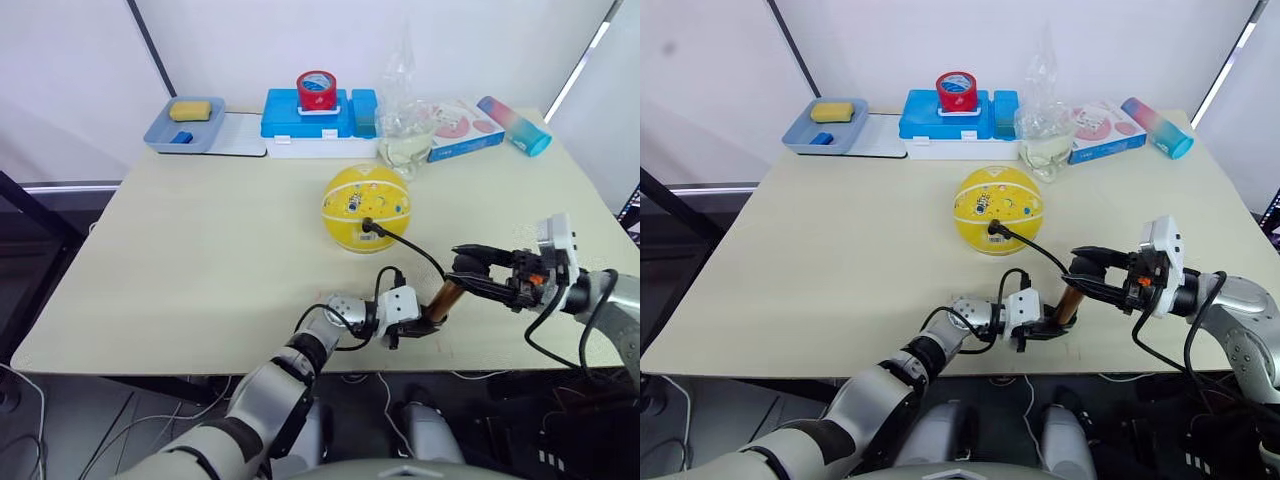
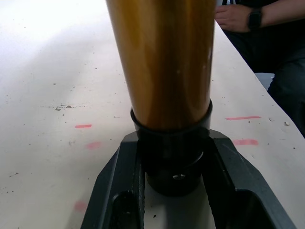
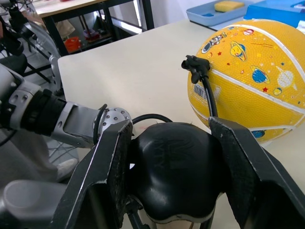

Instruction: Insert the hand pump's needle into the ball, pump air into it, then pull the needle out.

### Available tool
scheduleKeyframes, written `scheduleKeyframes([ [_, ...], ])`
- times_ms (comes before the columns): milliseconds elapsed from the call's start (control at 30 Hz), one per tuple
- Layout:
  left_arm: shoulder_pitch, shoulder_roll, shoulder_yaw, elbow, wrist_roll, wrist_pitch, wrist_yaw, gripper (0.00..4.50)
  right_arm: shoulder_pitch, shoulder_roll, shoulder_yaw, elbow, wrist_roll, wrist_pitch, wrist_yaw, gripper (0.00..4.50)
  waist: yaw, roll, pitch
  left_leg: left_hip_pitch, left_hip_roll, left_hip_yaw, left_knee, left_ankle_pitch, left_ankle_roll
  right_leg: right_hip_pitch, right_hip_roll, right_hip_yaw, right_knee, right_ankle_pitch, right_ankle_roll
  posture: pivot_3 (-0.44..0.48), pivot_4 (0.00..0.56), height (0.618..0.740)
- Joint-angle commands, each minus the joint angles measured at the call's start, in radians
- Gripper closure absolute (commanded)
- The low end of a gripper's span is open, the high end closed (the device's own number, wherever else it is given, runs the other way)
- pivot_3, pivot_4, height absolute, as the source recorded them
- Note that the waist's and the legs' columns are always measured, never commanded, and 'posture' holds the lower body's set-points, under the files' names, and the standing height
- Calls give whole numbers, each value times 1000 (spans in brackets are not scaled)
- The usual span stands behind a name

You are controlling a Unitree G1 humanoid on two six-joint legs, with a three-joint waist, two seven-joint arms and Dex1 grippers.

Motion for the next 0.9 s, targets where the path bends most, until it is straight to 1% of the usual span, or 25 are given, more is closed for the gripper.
scheduleKeyframes([
  [33,20,21,-26,40,46,11,3,3343,-97,-95,-207,-47,179,109,-32,2449,0,3,2,-2,-1,1,0,0,0,-1,-1,1,0,1,1,0,150,739],
  [133,21,18,-30,43,48,11,4,3343,-140,-161,-275,-40,264,188,-39,2449,1,2,3,-3,-1,0,0,0,0,-2,-1,0,-1,1,0,0,150,739],
  [233,22,17,-32,45,48,11,5,3343,-166,-187,-305,-33,307,231,-51,2449,0,2,3,-4,-1,0,0,0,0,-2,-1,0,-1,1,0,0,150,739],
  [367,24,14,-32,46,48,12,6,3343,-245,-230,-344,-16,390,293,-85,2449,0,3,3,-4,-1,0,0,0,0,-2,-1,0,-1,1,0,0,150,739],
  [600,23,16,-31,47,47,13,5,3344,-309,-241,-348,-9,442,355,-121,2449,3,3,3,-12,-2,0,0,0,0,-9,-2,0,-1,1,0,0,150,739],
  [767,22,15,-31,47,48,13,6,3344,-211,-210,-302,-57,343,332,-93,2449,4,3,3,-12,-2,0,0,0,0,-10,-2,0,-1,1,0,0,150,739],
  [900,21,15,-29,47,47,13,6,3344,-113,-161,-245,-93,237,260,-87,2449,2,3,2,-10,-2,0,0,0,0,-7,-1,0,-1,1,0,0,150,739],
])
